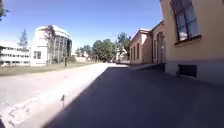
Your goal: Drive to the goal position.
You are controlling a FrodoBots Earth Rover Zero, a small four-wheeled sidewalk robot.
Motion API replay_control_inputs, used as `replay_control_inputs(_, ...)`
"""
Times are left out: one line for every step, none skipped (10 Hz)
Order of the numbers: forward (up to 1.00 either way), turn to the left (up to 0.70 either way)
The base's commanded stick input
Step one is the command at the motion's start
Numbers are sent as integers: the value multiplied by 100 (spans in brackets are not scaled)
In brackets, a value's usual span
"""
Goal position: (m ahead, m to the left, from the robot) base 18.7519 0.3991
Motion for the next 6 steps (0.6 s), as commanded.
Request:
replay_control_inputs(25,0)
replay_control_inputs(25,0)
replay_control_inputs(25,0)
replay_control_inputs(25,0)
replay_control_inputs(25,0)
replay_control_inputs(25,0)
